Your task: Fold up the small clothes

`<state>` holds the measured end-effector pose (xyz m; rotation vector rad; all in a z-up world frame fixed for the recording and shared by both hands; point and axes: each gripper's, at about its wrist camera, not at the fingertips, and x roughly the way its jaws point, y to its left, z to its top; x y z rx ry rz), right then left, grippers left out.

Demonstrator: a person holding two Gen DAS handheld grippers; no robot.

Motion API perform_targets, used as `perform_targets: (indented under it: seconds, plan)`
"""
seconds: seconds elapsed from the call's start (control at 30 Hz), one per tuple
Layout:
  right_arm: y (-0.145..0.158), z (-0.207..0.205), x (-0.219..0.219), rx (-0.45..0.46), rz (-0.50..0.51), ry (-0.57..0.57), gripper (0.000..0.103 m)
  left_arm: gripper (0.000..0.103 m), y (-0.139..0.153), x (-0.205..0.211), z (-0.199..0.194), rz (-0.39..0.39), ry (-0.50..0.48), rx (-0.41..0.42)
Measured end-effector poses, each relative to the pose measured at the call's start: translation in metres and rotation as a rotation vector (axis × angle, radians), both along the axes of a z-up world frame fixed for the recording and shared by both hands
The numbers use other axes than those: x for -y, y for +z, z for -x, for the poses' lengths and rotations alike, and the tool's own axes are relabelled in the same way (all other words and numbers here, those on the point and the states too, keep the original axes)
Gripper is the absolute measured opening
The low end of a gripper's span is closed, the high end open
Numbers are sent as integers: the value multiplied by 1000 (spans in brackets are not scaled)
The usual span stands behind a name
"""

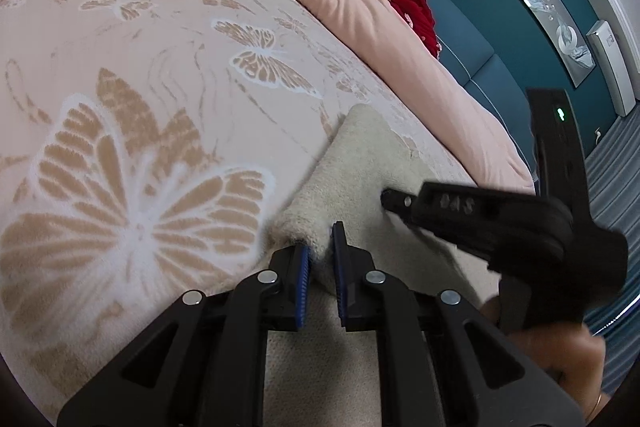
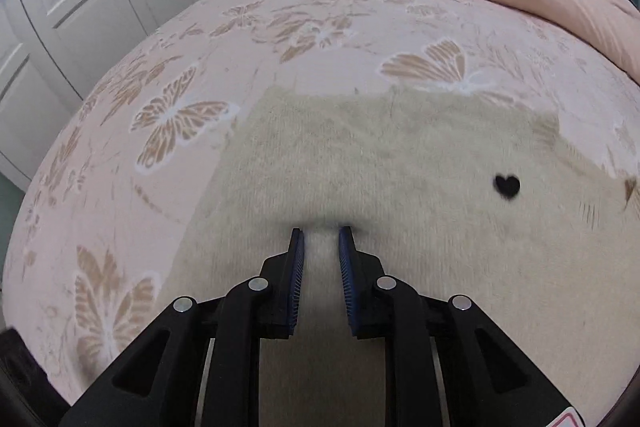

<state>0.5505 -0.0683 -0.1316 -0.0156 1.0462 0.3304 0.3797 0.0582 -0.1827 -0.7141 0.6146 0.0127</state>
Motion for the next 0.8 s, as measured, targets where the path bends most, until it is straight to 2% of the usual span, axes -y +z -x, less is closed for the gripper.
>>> perform_targets:
  seconds: [0.07,0.1,0.17,0.23,0.3,0.33,0.43,0.53,0.63,0.67,0.7,0.73,0.77,0.8]
  plan:
    - [9,-12,-6,8,-68,1,18,12,0,1,1,-5,1,4]
    - [6,-18,-13,2,-55,6,18,12,0,1,1,-4,1,7]
    - [-16,-31,-27,-42,39,14,16,12,-1,2,1,-2,1,12]
    - [-10,-33,-30,-9,37,-6,15,12,-2,1,0,3,-3,15]
    - [7,-25,-18,-13,-57,-49,15,12,-3,-1,1,21,-6,24]
    - [19,-13,-3,19,-112,-62,15,12,-3,-1,1,22,-6,24]
    - [42,36,66,110,-154,-146,15,11,-3,-1,1,15,-6,20]
    - [40,80,162,132,-129,-276,15,11,-1,0,-1,6,-5,15]
    - [18,97,261,69,-21,-475,16,11,0,2,-3,-8,-3,6]
    - [10,104,298,34,-19,-564,13,11,0,3,-4,-12,-2,2]
    - [9,114,328,21,-103,-624,2,11,1,4,-5,-17,-2,-1]
    - [13,127,351,24,-197,-675,1,12,1,5,-6,-19,-2,-5]
    - [20,141,367,52,-254,-707,14,11,1,5,-6,-23,-1,-9]
    - [27,154,374,86,-270,-707,16,12,1,6,-7,-28,0,-12]
